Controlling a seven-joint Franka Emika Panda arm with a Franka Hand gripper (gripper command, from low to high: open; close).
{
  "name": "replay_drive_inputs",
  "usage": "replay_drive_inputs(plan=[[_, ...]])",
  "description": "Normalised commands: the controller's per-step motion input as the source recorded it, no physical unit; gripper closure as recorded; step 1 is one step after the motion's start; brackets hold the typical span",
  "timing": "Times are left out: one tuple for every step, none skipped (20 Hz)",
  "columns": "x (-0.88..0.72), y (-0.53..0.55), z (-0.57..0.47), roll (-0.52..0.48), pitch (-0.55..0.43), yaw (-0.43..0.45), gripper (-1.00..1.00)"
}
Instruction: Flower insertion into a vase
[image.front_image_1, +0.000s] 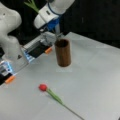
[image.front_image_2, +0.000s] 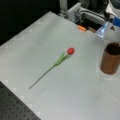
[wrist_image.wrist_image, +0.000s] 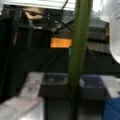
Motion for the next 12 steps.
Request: replay_drive_inputs(plan=[[0.43,0.09,-0.02,-0.218,0.258,0.019,1.00],[0.46,0.07,-0.08,-0.219,0.258,0.017,1.00],[0.50,0.05,-0.13,-0.215,0.255,0.011,1.00],[0.53,0.02,-0.17,-0.211,0.256,0.003,1.00],[0.54,0.00,-0.21,-0.212,0.262,-0.011,1.00],[0.56,-0.01,-0.22,-0.213,0.272,-0.015,1.00],[0.56,-0.01,-0.22,-0.210,0.275,-0.010,1.00],[0.56,-0.01,-0.21,-0.211,0.279,-0.013,1.00],[0.56,0.00,-0.20,-0.216,0.283,-0.029,1.00],[0.57,0.00,-0.20,-0.216,0.278,-0.033,1.00],[0.56,0.00,-0.18,-0.217,0.269,-0.026,1.00],[0.54,0.01,-0.17,-0.217,0.252,-0.018,1.00]])
